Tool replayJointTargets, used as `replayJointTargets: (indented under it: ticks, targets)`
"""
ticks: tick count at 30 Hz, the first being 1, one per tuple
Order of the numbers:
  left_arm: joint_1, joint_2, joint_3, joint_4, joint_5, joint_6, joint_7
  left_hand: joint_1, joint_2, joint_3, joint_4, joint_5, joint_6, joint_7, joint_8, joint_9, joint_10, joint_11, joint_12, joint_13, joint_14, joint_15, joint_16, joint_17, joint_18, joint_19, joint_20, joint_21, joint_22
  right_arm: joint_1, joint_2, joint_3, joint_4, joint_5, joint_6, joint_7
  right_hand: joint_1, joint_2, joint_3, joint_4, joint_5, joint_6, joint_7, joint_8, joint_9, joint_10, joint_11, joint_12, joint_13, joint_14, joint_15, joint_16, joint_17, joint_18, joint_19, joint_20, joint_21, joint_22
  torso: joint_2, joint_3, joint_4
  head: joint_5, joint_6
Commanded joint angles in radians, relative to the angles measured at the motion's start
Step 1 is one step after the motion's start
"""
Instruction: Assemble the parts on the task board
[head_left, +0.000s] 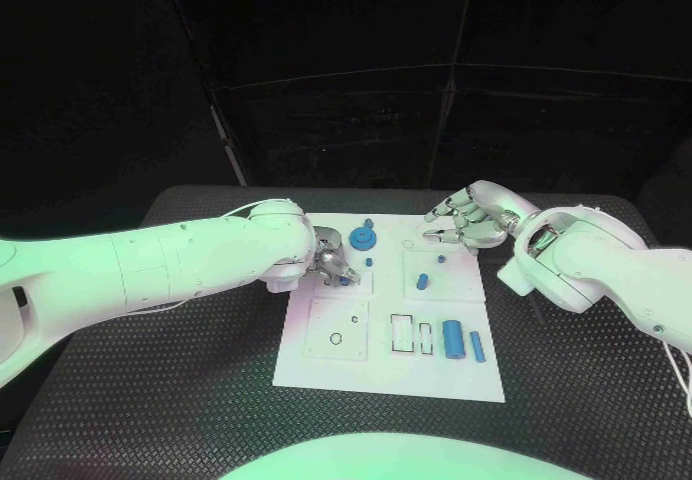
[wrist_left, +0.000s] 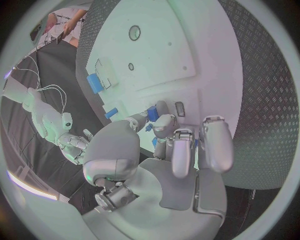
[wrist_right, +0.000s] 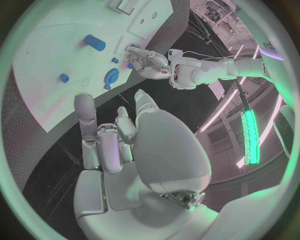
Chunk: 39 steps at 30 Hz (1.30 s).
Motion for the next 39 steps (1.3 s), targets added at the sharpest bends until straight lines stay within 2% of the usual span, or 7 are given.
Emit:
replayJointTargets:
  ticks: [1,15,25,31,39]
  targets:
    - [-0.008,0.002,-0.006,-0.003,0.001,0.037,-0.006,-0.010,0.002,-0.012,0.003,-0.003,0.002,0.001,0.007,0.002,0.000,-0.008,0.006,-0.001,0.104,-0.008,0.006,0.263,-0.014,0.003,-0.007,-0.002,0.001,0.002,0.000,0.001,0.001,-0.002,0.008,0.005,-0.009,-0.002,-0.005,0.002,0.006,0.008,0.000,0.004,0.000,-0.001,-0.002,-0.004,-0.001,0.047,-0.008,-0.004,0.004,0.011,-0.005,-0.001,-0.003,-0.001,0.000,0.0001,0.0007,0.000,-0.002]
    - [-0.008,-0.001,-0.006,-0.012,0.001,0.039,-0.006,-0.017,0.011,-0.034,0.015,-0.002,0.004,-0.002,0.015,0.007,-0.001,-0.010,0.003,-0.009,0.104,-0.010,0.006,0.263,-0.014,0.003,-0.010,-0.004,0.001,0.002,0.000,0.001,0.001,-0.002,0.010,0.004,-0.009,-0.002,-0.005,0.002,0.006,0.007,0.000,0.004,0.000,-0.001,-0.002,-0.004,-0.001,0.047,-0.008,-0.004,0.004,0.011,-0.005,-0.001,-0.003,-0.002,0.000,0.0002,-0.0001,-0.001,-0.001]
    - [-0.008,-0.002,-0.006,-0.013,0.001,0.036,-0.008,-0.052,-0.013,-0.119,0.055,-0.003,0.003,-0.007,0.028,0.014,0.001,-0.014,0.005,-0.015,0.104,-0.013,0.006,0.263,-0.015,0.005,-0.013,-0.002,0.007,0.002,-0.001,0.001,0.001,-0.002,0.009,0.005,-0.013,-0.003,-0.008,0.004,0.004,0.006,0.000,0.005,-0.001,-0.001,-0.002,-0.003,-0.001,0.047,-0.008,-0.005,0.003,0.011,-0.005,-0.001,-0.006,-0.004,0.000,0.0003,0.0004,-0.002,-0.001]
    - [-0.008,-0.006,-0.005,-0.010,0.001,0.032,-0.009,-0.062,-0.017,-0.182,0.085,-0.003,0.001,-0.009,0.034,0.016,0.001,-0.016,0.006,-0.018,0.104,-0.015,0.006,0.263,-0.016,0.006,-0.015,-0.002,0.010,0.002,-0.002,0.001,0.001,-0.002,0.008,0.005,-0.020,-0.003,-0.012,0.009,-0.002,0.004,0.000,0.006,-0.002,-0.002,-0.002,-0.003,-0.002,0.047,-0.008,-0.007,0.001,0.011,-0.004,-0.002,-0.008,-0.006,0.000,-0.0002,0.0004,-0.003,-0.001]
    - [-0.006,-0.014,-0.005,-0.004,0.000,0.030,-0.009,-0.059,-0.016,-0.222,0.103,-0.003,0.000,-0.010,0.038,0.018,0.003,-0.017,0.008,-0.019,0.104,-0.016,0.006,0.263,-0.016,0.008,-0.016,-0.001,0.015,0.002,-0.002,0.001,0.000,-0.002,0.008,0.006,-0.023,-0.004,-0.014,0.010,-0.006,0.004,0.000,0.006,-0.002,-0.002,-0.002,-0.003,-0.003,0.047,-0.008,-0.007,0.002,0.011,-0.003,-0.002,-0.010,-0.007,0.000,0.0002,0.0004,-0.003,-0.001]
